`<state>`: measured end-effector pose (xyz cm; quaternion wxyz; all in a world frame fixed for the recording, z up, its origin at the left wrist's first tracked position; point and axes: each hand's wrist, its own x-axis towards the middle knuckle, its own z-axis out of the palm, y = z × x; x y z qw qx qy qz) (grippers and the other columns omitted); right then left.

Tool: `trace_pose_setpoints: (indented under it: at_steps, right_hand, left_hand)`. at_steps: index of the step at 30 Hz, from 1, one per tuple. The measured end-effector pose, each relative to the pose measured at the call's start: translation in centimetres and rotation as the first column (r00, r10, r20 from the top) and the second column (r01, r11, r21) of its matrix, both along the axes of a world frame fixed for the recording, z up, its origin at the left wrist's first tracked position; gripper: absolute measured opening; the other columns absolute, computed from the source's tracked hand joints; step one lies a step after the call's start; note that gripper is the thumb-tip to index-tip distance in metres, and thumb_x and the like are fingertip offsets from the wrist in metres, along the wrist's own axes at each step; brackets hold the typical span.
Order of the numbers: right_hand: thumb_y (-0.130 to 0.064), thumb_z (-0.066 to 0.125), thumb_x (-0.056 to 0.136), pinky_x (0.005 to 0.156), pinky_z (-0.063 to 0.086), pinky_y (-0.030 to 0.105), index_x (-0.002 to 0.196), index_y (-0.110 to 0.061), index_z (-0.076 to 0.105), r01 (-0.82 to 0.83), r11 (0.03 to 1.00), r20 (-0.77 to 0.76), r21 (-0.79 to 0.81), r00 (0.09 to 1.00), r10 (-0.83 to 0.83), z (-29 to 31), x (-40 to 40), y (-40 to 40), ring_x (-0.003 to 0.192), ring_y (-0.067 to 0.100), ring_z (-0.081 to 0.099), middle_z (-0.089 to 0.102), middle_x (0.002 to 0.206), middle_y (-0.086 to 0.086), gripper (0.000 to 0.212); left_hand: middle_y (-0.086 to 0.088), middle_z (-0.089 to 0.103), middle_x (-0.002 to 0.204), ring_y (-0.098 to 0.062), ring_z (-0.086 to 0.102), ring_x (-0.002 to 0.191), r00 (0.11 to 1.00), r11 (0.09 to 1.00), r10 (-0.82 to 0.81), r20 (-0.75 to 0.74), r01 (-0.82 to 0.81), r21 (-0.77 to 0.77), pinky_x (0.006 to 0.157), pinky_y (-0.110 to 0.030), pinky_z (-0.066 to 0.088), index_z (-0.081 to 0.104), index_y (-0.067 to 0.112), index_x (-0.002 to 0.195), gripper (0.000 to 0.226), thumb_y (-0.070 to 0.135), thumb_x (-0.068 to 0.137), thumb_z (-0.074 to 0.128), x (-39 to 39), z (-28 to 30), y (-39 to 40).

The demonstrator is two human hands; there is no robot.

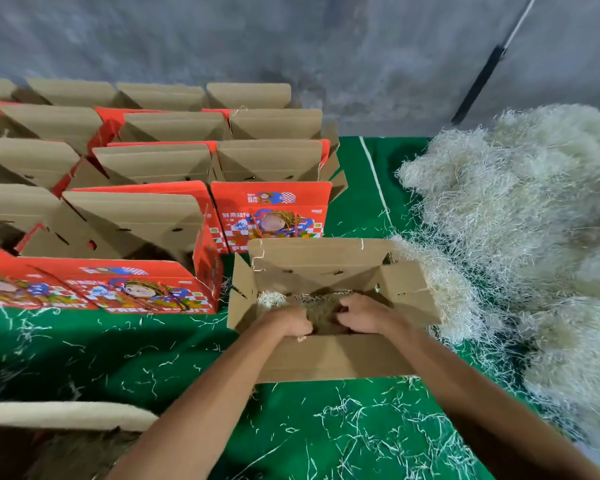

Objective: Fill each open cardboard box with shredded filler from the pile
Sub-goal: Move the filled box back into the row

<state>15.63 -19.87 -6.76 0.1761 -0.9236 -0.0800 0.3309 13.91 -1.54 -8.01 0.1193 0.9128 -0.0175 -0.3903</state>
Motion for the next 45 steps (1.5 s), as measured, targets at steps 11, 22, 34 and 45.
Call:
trace_pose_setpoints:
  at_steps: [11,22,34,45]
  right_hand:
    - [-0.013,0.050,0.102,0.056,0.058,0.026,0.105,-0.015,0.066,0.223,0.847,0.311,0.482,0.860,-0.404,5.7,-4.2,-5.8,0.061,0.013,0.068,0.072,0.085,0.003,0.016]
    - [-0.027,0.063,0.094,0.081,0.060,0.048,0.127,-0.026,0.048,0.445,0.618,0.106,0.649,0.751,-0.652,4.0,-5.9,-11.7,0.088,0.021,0.069,0.065,0.105,0.000,0.036]
    - [-0.028,0.050,0.101,0.068,0.044,0.022,0.129,-0.026,0.055,0.382,0.665,0.029,0.642,0.855,-0.518,4.1,-4.5,-7.3,0.082,0.002,0.056,0.065,0.105,-0.006,0.028]
    - [-0.014,0.050,0.102,0.063,0.037,0.023,0.087,-0.020,0.055,0.276,0.748,0.113,0.603,0.899,-0.423,3.9,-7.6,-0.4,0.077,0.012,0.057,0.061,0.086,0.000,0.017]
  left_hand:
    - [0.001,0.062,0.073,-0.018,0.057,0.063,0.939,0.893,0.161,0.303,-0.008,-0.449,0.056,-0.027,0.038,0.056,0.018,0.079,0.019,0.034,0.089,0.050,-2.0,9.1,-8.4]
    - [0.007,0.037,0.154,-0.016,0.046,0.128,0.988,0.937,-0.029,0.153,0.080,-0.339,0.102,-0.040,0.040,0.037,0.045,0.140,0.104,0.073,0.049,0.081,-5.7,8.8,-11.6]
    - [-0.005,0.070,0.092,-0.025,0.065,0.081,0.985,0.993,-0.026,0.170,0.044,-0.106,0.064,-0.032,0.048,0.070,0.020,0.099,0.023,0.013,0.086,0.052,-8.6,12.1,-7.4]
    - [-0.010,0.072,0.107,-0.014,0.063,0.078,0.963,0.986,0.138,0.231,-0.112,-0.122,0.080,-0.039,0.054,0.073,0.008,0.107,0.038,-0.001,0.080,0.047,-12.0,13.7,-2.7]
